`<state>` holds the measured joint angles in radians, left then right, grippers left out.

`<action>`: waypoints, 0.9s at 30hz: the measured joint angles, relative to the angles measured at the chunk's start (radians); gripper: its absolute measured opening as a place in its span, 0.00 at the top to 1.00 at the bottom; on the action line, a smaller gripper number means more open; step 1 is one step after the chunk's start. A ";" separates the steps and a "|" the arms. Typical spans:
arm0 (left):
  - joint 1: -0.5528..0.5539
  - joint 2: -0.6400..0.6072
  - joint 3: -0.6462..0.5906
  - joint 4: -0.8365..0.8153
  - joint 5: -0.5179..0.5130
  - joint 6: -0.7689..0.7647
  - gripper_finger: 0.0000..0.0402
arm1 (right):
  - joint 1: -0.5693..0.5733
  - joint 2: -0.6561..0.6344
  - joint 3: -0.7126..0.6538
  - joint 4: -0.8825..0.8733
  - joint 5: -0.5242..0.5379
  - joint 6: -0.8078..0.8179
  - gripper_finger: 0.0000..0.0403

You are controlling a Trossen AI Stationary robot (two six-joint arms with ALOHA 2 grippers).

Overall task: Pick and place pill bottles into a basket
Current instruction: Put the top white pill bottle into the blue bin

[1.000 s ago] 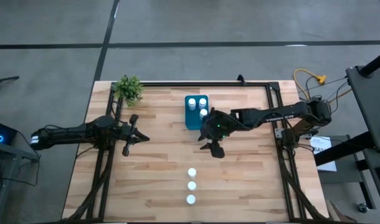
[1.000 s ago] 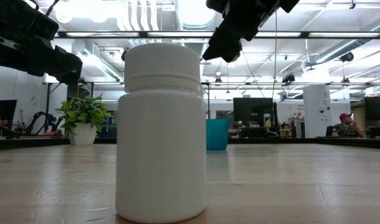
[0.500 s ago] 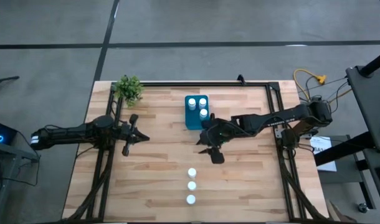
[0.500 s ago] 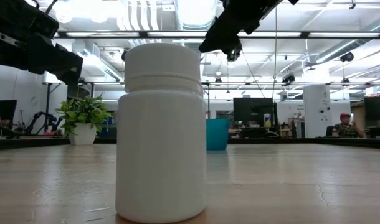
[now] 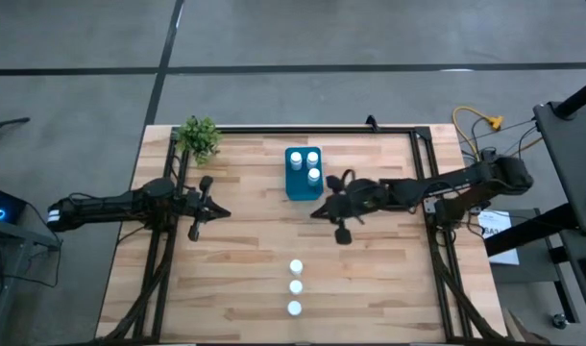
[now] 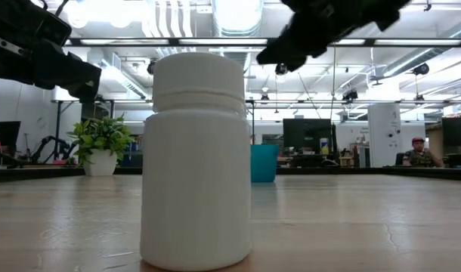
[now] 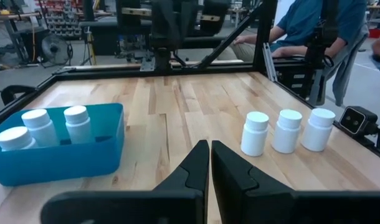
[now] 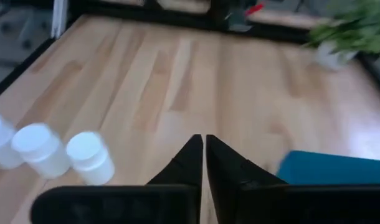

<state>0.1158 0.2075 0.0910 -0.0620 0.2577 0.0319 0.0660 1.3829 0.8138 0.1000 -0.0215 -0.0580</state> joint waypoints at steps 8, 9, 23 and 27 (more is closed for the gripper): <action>0.000 0.001 0.000 0.059 0.052 0.046 1.00 | -0.032 -0.234 -0.265 0.166 0.031 0.025 0.98; 0.000 0.002 0.000 0.072 0.073 0.053 1.00 | -0.035 -0.259 -0.298 0.187 0.033 0.029 0.98; -0.001 0.059 0.000 0.148 0.126 0.053 1.00 | -0.116 -0.418 -0.698 0.616 -0.001 0.115 0.98; -0.001 0.085 0.000 0.179 0.126 0.052 1.00 | -0.133 -0.457 -0.734 0.622 -0.005 0.119 0.98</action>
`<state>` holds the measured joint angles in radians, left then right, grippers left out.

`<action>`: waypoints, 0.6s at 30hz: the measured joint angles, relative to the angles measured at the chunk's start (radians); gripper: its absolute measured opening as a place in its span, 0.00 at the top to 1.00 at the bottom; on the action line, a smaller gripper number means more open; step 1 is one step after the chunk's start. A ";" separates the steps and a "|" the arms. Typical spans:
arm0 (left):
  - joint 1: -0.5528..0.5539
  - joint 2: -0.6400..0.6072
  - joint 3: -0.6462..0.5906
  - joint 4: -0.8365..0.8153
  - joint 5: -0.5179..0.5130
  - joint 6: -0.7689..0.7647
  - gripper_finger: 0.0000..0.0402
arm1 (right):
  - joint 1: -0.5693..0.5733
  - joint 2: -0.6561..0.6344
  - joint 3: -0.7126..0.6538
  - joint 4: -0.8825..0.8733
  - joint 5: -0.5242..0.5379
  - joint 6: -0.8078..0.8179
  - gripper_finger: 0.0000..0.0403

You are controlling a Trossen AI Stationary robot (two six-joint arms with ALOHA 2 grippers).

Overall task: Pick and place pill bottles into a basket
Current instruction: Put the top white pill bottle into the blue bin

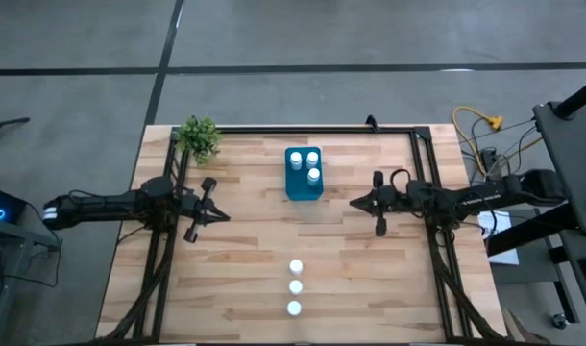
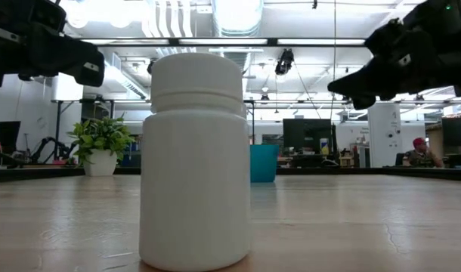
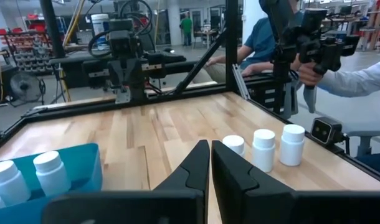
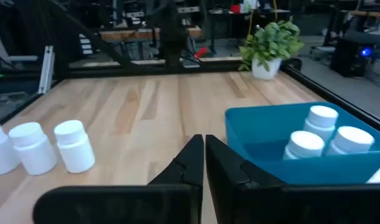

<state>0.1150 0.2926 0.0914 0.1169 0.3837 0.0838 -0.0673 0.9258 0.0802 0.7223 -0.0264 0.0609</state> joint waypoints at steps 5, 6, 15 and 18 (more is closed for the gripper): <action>0.000 0.028 0.000 0.014 0.000 -0.001 1.00 | 0.001 -0.078 -0.034 0.002 -0.005 0.000 0.98; 0.000 0.032 0.000 0.013 0.000 -0.003 1.00 | 0.000 -0.097 -0.042 0.002 -0.012 0.000 0.98; 0.001 0.081 0.004 0.057 0.010 -0.025 1.00 | 0.001 -0.188 -0.062 -0.019 -0.085 -0.012 0.98; 0.001 0.110 0.030 0.057 0.051 -0.026 1.00 | 0.000 -0.189 -0.062 -0.051 -0.085 -0.012 0.98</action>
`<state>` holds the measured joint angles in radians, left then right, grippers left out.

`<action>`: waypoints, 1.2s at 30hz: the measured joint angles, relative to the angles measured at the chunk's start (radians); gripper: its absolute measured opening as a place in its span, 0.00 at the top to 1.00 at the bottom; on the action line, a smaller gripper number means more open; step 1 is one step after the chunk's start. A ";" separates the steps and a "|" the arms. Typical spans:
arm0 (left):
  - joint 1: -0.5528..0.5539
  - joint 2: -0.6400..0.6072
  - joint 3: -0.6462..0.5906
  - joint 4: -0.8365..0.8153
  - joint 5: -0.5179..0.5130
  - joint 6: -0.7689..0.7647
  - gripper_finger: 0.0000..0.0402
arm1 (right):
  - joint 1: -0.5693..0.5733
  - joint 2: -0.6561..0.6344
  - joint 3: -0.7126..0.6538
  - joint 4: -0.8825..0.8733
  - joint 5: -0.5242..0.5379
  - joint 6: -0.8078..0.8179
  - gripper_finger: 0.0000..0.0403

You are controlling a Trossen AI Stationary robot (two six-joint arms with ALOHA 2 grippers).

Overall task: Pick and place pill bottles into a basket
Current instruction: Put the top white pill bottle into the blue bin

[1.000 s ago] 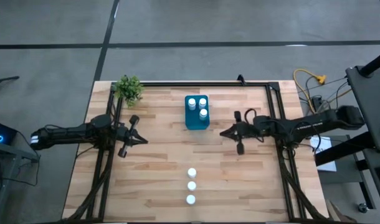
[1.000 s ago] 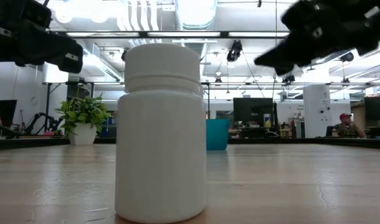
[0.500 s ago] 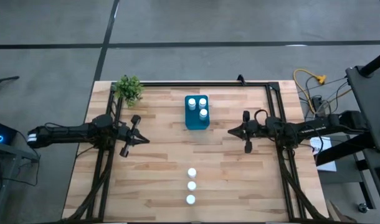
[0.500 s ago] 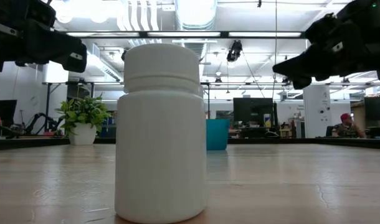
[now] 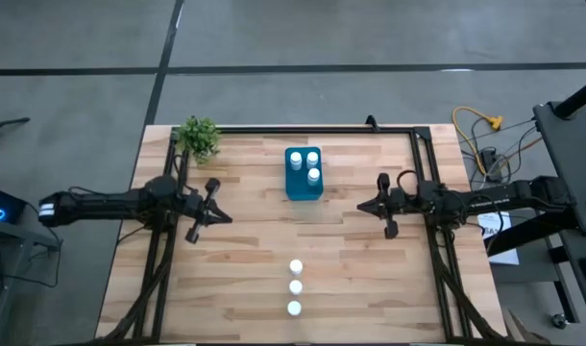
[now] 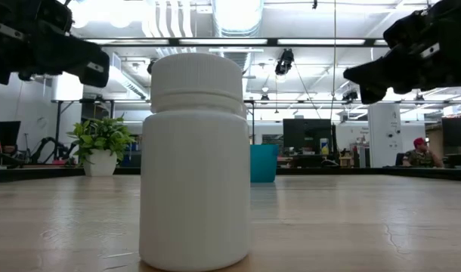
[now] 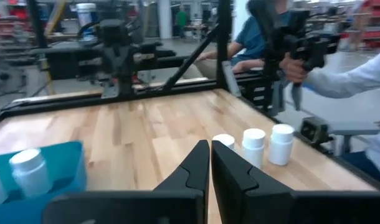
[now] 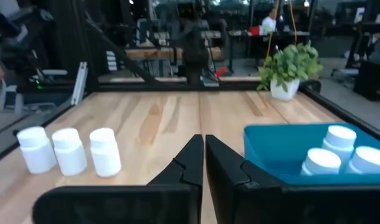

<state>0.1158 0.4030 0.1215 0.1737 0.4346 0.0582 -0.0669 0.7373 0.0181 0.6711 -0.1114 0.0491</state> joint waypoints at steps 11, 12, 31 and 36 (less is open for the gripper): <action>-0.005 0.217 0.287 -0.231 0.058 0.086 1.00 | 0.000 0.002 0.000 -0.033 0.006 0.000 0.98; -0.008 0.243 0.320 -0.265 0.058 0.087 1.00 | 0.001 0.002 0.000 -0.041 0.006 0.001 0.98; -0.120 0.617 0.744 -0.463 0.032 0.133 0.65 | 0.001 -0.003 0.000 -0.069 0.006 0.000 0.98; -0.127 0.715 0.796 -0.469 0.043 0.109 0.47 | 0.001 -0.003 0.000 -0.069 0.006 -0.003 0.98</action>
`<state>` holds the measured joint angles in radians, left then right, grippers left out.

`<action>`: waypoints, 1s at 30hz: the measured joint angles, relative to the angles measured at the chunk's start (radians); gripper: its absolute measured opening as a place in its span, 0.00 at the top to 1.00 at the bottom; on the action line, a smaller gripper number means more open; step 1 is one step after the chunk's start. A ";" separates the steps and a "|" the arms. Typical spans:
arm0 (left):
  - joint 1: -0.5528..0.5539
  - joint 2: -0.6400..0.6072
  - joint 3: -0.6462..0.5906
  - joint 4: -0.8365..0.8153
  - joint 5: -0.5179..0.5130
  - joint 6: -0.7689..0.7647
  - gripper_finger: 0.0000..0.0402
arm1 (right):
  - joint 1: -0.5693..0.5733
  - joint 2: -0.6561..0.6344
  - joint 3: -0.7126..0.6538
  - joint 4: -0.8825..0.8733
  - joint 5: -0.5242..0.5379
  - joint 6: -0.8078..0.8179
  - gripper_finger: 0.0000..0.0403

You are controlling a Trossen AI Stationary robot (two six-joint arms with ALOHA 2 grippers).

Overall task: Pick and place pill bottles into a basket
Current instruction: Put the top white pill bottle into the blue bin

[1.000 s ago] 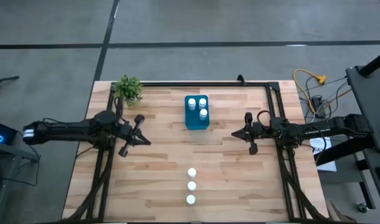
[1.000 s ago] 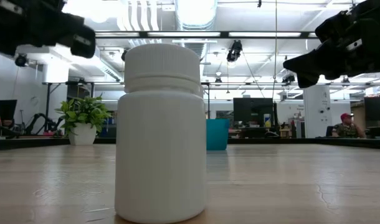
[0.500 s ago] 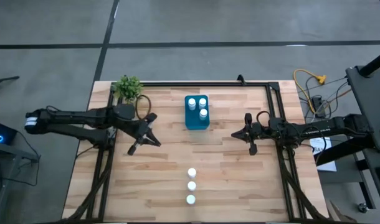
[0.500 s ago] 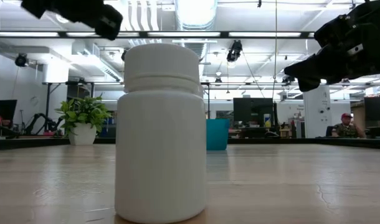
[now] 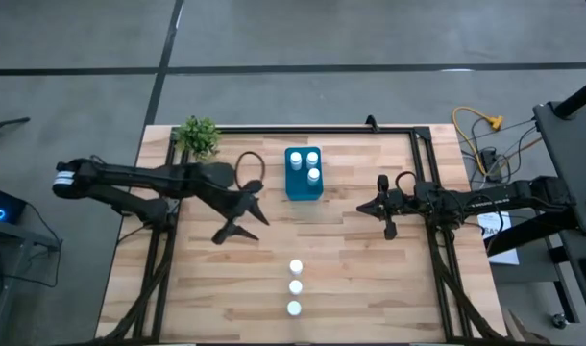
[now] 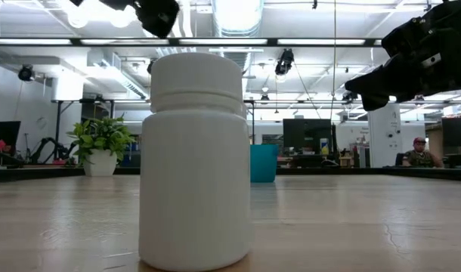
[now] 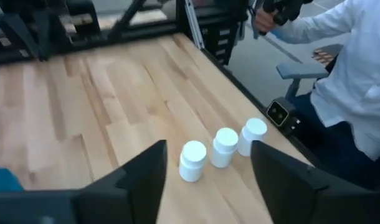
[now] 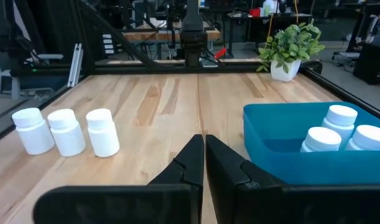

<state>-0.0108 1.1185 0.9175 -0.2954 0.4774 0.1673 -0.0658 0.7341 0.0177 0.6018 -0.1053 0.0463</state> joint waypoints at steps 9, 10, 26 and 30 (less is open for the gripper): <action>-0.042 0.221 0.195 -0.211 -0.055 0.009 0.36 | 0.000 -0.001 0.000 0.000 0.000 0.002 0.98; -0.051 0.240 0.218 -0.233 -0.090 0.020 0.36 | 0.000 -0.001 0.000 0.000 0.000 0.002 0.98; -0.125 0.476 0.321 -0.259 -0.259 0.048 0.36 | -0.001 -0.001 0.001 -0.022 0.001 0.003 0.98; -0.147 0.533 0.354 -0.257 -0.259 0.048 0.36 | -0.001 -0.001 0.001 -0.023 0.001 0.003 0.98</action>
<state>-0.1579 1.6516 1.2714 -0.5522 0.2180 0.2157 -0.0666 0.7334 0.0185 0.5793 -0.1043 0.0498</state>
